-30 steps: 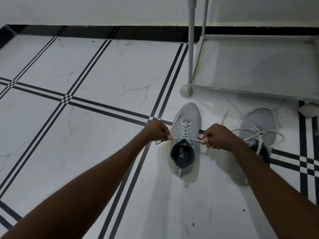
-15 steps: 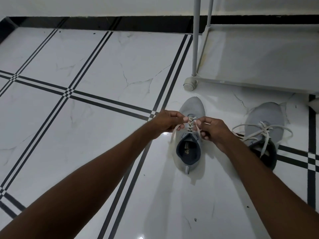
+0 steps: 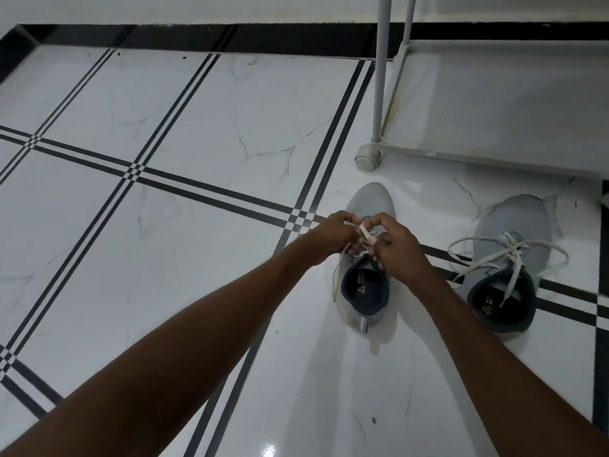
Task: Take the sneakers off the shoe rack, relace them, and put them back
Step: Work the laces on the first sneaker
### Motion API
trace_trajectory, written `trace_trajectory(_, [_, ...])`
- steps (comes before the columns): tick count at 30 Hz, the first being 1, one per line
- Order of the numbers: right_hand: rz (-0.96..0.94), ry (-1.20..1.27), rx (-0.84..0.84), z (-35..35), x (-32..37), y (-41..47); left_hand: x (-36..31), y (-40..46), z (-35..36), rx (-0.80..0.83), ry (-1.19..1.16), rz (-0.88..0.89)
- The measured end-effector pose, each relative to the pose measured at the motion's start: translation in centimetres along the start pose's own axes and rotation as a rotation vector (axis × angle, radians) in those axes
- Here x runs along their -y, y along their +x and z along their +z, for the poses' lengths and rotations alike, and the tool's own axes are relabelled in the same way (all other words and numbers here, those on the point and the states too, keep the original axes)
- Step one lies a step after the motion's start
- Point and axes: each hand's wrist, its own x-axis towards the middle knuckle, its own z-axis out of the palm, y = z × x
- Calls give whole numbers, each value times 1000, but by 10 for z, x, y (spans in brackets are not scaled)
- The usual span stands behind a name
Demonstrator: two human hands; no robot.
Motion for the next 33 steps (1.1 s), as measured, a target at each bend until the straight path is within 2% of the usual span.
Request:
trace_trajectory(5, [-46,-65,-40,1,-2,5,6,6,-1,-3,-15,-64])
trace_trajectory(10, [-31,0,42,-8,-4,7,9,-3,-6,196,-214,-92])
trace_trajectory(13, [8,53,96,-9,-6,8,11,-6,-5,190,-163,-44])
trace_trajectory(18, [157,294,117,-13,-15,10,13,-7,-6,119,-140,23])
trace_trajectory(20, [203,341,121,-16,-17,12,9,-10,-10,130,-10,86])
trace_trajectory(22, [243,366,122,-18,-18,15,1,-12,-14,46,275,219])
trace_trajectory(25, [271,366,144,-19,-18,18,-6,-13,-4,-190,768,482])
trace_trajectory(28, [257,327,193,-19,-15,18,3,-15,14,-317,1031,609])
trace_trajectory(30, [238,317,237,-22,-16,18,6,-12,22,-395,1017,633])
trace_trajectory(33, [259,323,247,-25,-20,18,8,-8,23,-426,627,540])
